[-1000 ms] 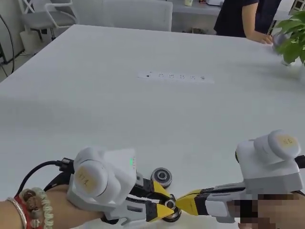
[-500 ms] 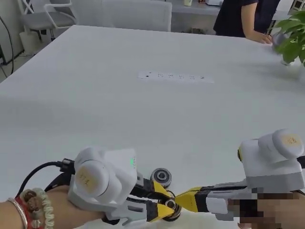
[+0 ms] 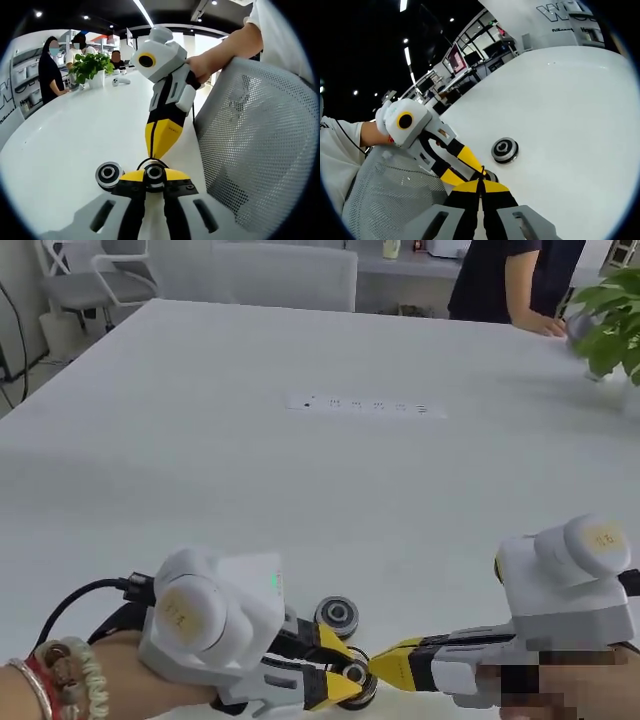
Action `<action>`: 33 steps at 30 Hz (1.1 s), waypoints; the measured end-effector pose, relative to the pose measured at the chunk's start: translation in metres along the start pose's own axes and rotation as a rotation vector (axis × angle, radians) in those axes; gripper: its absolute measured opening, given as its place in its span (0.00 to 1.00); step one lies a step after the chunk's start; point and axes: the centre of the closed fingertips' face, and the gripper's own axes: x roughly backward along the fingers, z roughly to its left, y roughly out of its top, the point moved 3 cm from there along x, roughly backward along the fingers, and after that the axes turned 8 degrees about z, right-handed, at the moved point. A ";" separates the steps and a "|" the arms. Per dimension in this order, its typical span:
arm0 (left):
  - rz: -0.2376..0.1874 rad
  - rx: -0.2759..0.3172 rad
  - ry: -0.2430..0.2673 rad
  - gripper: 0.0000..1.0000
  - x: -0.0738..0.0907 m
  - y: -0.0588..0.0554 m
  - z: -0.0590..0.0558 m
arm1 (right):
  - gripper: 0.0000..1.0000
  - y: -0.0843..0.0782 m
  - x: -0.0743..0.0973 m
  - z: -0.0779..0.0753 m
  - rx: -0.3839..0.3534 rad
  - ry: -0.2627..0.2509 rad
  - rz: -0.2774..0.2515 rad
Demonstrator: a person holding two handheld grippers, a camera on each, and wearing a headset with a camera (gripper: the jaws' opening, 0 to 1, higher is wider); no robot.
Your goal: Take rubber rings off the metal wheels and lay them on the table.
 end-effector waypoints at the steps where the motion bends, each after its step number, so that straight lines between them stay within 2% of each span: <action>1: -0.001 -0.001 0.000 0.07 0.000 0.000 0.000 | 0.00 0.000 0.000 0.000 0.001 -0.001 0.002; 5: 0.000 0.011 -0.008 0.07 0.000 0.000 0.000 | 0.00 0.000 0.000 0.000 0.012 -0.005 0.003; 11: -0.002 0.008 -0.009 0.08 0.000 0.000 0.000 | 0.00 0.000 -0.001 -0.001 -0.009 0.003 0.001; 13: 0.002 0.012 -0.011 0.08 0.000 0.000 0.000 | 0.00 -0.001 -0.001 -0.002 0.010 -0.009 0.008; 22: 0.026 -0.001 -0.012 0.08 0.001 0.001 0.000 | 0.00 -0.001 -0.002 0.000 0.013 0.001 0.012; 29: 0.057 -0.030 -0.022 0.10 0.005 0.002 -0.001 | 0.00 0.001 -0.002 0.000 0.019 0.000 0.009; 33: 0.054 -0.047 -0.005 0.14 0.012 0.007 0.003 | 0.00 0.001 -0.001 -0.002 -0.007 -0.014 0.012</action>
